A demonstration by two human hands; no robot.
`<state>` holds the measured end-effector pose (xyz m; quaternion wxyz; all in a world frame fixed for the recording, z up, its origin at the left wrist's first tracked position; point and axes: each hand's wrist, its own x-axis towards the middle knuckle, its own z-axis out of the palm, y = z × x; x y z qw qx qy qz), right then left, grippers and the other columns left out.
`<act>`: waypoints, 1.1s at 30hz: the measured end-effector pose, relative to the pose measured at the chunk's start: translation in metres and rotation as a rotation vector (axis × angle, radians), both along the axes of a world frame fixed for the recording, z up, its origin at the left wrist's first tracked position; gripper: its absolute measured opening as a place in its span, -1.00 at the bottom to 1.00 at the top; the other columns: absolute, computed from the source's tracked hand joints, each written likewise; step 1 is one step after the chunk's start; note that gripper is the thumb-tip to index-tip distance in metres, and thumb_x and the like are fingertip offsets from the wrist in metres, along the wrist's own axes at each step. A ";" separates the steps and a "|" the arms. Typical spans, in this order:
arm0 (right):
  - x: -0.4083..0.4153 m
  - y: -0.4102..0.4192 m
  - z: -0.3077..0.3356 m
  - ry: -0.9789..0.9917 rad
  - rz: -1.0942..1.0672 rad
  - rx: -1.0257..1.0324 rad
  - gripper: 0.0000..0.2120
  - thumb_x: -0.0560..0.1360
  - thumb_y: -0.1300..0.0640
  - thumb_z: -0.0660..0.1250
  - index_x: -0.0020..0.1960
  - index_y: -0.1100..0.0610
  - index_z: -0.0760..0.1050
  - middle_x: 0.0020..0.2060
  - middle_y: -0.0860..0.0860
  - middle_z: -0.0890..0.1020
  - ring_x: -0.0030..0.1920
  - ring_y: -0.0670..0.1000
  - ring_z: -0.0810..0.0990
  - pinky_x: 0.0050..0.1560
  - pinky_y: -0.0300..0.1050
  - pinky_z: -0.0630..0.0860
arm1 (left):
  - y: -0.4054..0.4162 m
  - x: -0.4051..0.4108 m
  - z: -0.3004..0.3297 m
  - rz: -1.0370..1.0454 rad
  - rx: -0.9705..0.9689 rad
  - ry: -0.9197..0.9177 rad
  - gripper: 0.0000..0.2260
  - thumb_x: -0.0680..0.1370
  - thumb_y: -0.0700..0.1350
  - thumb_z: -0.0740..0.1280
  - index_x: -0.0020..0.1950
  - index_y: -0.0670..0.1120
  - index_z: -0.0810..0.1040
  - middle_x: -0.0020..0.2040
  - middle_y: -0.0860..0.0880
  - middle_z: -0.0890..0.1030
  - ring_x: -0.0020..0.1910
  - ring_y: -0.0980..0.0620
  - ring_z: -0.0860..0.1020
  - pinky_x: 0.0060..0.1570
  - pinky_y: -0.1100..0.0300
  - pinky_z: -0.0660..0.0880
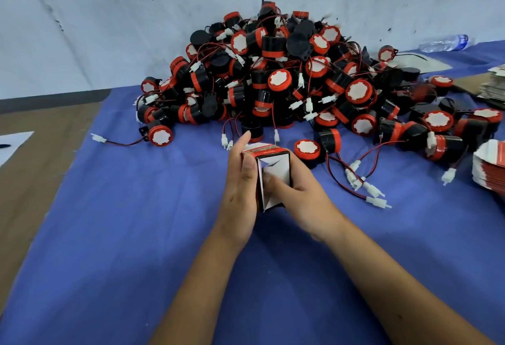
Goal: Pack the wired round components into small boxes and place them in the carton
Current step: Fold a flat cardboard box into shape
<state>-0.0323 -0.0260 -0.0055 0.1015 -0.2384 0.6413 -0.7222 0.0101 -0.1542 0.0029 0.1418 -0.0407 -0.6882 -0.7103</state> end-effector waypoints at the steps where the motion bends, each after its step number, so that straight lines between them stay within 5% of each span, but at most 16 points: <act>1: 0.000 -0.001 -0.001 0.020 -0.014 0.016 -0.71 0.68 0.19 0.28 0.37 0.01 0.47 0.24 0.03 0.66 0.27 0.11 0.63 0.26 0.33 0.56 | 0.000 0.000 0.000 0.003 -0.019 0.003 -0.61 0.63 0.27 0.07 0.46 0.35 0.28 0.39 0.27 0.50 0.37 0.24 0.51 0.32 0.09 0.53; 4: 0.001 0.000 0.002 0.036 -0.002 0.007 -0.72 0.67 0.17 0.31 0.38 0.05 0.47 0.24 0.04 0.66 0.27 0.08 0.63 0.26 0.18 0.59 | -0.002 0.001 0.002 -0.006 -0.049 0.016 -0.51 0.57 0.35 0.13 0.49 0.33 0.24 0.44 0.15 0.46 0.39 0.20 0.50 0.27 0.20 0.53; 7: 0.001 0.004 0.009 0.000 0.090 -0.001 -0.60 0.60 0.15 0.42 0.41 0.09 0.47 0.28 0.08 0.63 0.33 0.12 0.59 0.33 0.23 0.54 | -0.007 0.000 0.004 -0.004 -0.012 -0.019 -0.57 0.60 0.28 0.12 0.47 0.32 0.28 0.32 0.15 0.58 0.27 0.13 0.61 0.09 0.22 0.59; 13: 0.000 0.004 0.008 -0.034 0.043 -0.028 -0.58 0.52 0.35 0.41 0.35 0.16 0.50 0.19 0.13 0.68 0.22 0.18 0.66 0.23 0.26 0.59 | -0.007 0.001 0.002 0.058 -0.078 -0.034 -0.52 0.61 0.32 0.05 0.53 0.27 0.27 0.52 0.08 0.43 0.48 0.12 0.44 0.49 -0.07 0.40; 18: -0.001 0.003 0.007 0.015 0.008 -0.010 -0.61 0.58 0.45 0.29 0.34 0.15 0.52 0.16 0.13 0.69 0.19 0.17 0.67 0.19 0.23 0.63 | -0.004 0.001 0.000 0.099 -0.223 0.000 -0.36 0.53 0.40 0.03 0.59 0.22 0.23 0.52 0.08 0.38 0.54 0.06 0.33 0.54 -0.09 0.30; 24: 0.000 0.006 0.009 -0.036 0.101 -0.057 -0.60 0.57 0.36 0.39 0.38 0.18 0.50 0.21 0.13 0.68 0.24 0.15 0.66 0.18 0.06 0.63 | -0.010 0.000 -0.002 0.061 -0.112 0.020 -0.41 0.53 0.45 0.08 0.54 0.32 0.27 0.49 0.16 0.45 0.45 0.17 0.46 0.39 0.05 0.47; 28: -0.001 0.013 0.017 -0.086 0.212 -0.089 -0.65 0.51 0.28 0.45 0.27 0.27 0.51 0.14 0.21 0.69 0.16 0.19 0.67 0.18 0.04 0.60 | -0.022 -0.002 -0.007 0.013 -0.030 -0.001 -0.18 0.40 0.64 0.12 0.56 0.26 0.31 0.51 0.05 0.47 0.45 0.10 0.49 0.38 0.06 0.48; 30: 0.003 0.010 0.018 0.014 0.163 -0.048 -0.70 0.49 0.29 0.49 0.19 0.24 0.53 0.04 0.18 0.71 0.08 0.15 0.68 0.14 0.04 0.62 | -0.026 -0.003 -0.010 0.083 -0.122 -0.007 -0.27 0.49 0.57 0.06 0.56 0.23 0.34 0.52 0.05 0.44 0.47 0.14 0.45 0.45 0.03 0.43; 33: 0.005 0.008 0.012 0.604 -0.251 0.410 -0.73 0.46 0.22 0.54 0.08 0.11 0.53 -0.10 -0.03 0.66 -0.07 0.02 0.61 0.03 -0.08 0.55 | -0.031 -0.007 -0.010 0.305 -0.223 -0.020 -0.45 0.58 0.36 0.08 0.49 0.16 0.44 0.44 0.06 0.47 0.41 0.17 0.46 0.44 -0.08 0.43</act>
